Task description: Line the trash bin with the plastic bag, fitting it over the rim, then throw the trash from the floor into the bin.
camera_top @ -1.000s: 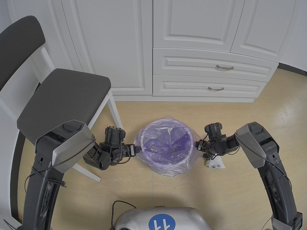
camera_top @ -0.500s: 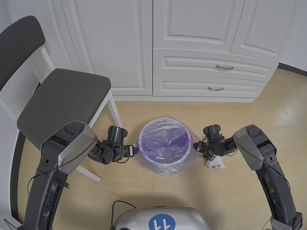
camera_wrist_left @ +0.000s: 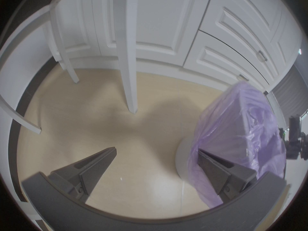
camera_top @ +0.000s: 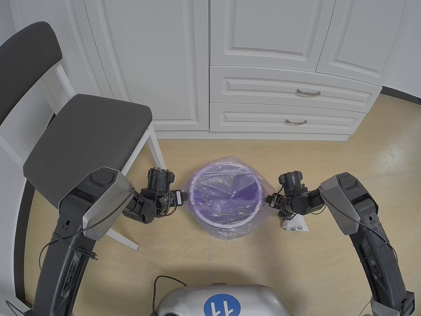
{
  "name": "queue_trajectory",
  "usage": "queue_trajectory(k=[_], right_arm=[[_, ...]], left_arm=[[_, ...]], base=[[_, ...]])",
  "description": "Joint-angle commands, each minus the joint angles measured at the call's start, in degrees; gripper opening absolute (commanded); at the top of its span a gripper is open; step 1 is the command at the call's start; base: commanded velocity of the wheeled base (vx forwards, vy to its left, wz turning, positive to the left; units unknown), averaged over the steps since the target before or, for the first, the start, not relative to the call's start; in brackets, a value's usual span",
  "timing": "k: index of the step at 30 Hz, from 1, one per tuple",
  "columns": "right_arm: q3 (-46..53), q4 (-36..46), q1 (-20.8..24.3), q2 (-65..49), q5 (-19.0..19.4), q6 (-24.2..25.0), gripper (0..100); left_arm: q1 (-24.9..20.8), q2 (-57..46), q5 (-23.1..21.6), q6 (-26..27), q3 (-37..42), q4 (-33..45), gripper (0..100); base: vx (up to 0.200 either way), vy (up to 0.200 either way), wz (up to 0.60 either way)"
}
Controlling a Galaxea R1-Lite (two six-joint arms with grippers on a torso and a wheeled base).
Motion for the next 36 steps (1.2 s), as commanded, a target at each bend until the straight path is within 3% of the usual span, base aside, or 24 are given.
queue_trajectory(k=[1, 15, 18, 19, 20, 23, 28, 36], right_arm=[[-4.6, -1.8, -0.5, 2.9, -3.4, 0.3, 100], [0.8, -13.4, -1.1, 0.4, -3.3, 0.7, 100], [8.5, -14.1, -1.7, -4.0, -0.7, -0.3, 100], [14.7, -14.8, -2.1, -7.7, 4.4, -0.8, 100], [17.2, -15.8, -2.2, -9.5, 6.6, -1.0, 100], [22.7, -20.6, -2.7, -12.9, 10.0, -1.1, 100], [26.3, -26.7, -2.5, -13.3, 11.7, -2.7, 100], [24.9, -28.6, -2.2, -11.0, 10.9, -2.3, 100]], left_arm=[[0.1, 4.2, 5.7, -0.2, -6.6, -1.8, 100], [0.8, 3.9, 6.6, -0.2, -5.8, -6.0, 100], [1.1, 2.0, 6.2, 0.0, -3.5, -6.4, 100], [1.1, 0.2, 4.4, 0.0, -1.2, -6.5, 100], [1.1, -1.0, 3.2, 0.0, 0.3, -6.5, 100], [1.1, -4.1, 0.7, 0.2, 4.5, -6.7, 100], [1.0, -8.9, -0.8, 0.8, 8.7, -6.7, 100], [0.3, -11.1, -2.0, 4.3, 12.0, -6.7, 100]], base=[[0.0, 0.0, 0.0], [0.0, 0.0, 0.0], [0.0, 0.0, 0.0], [0.0, 0.0, 0.0], [0.0, 0.0, 0.0], [0.0, 0.0, 0.0], [0.0, 0.0, 0.0], [0.0, 0.0, 0.0]])
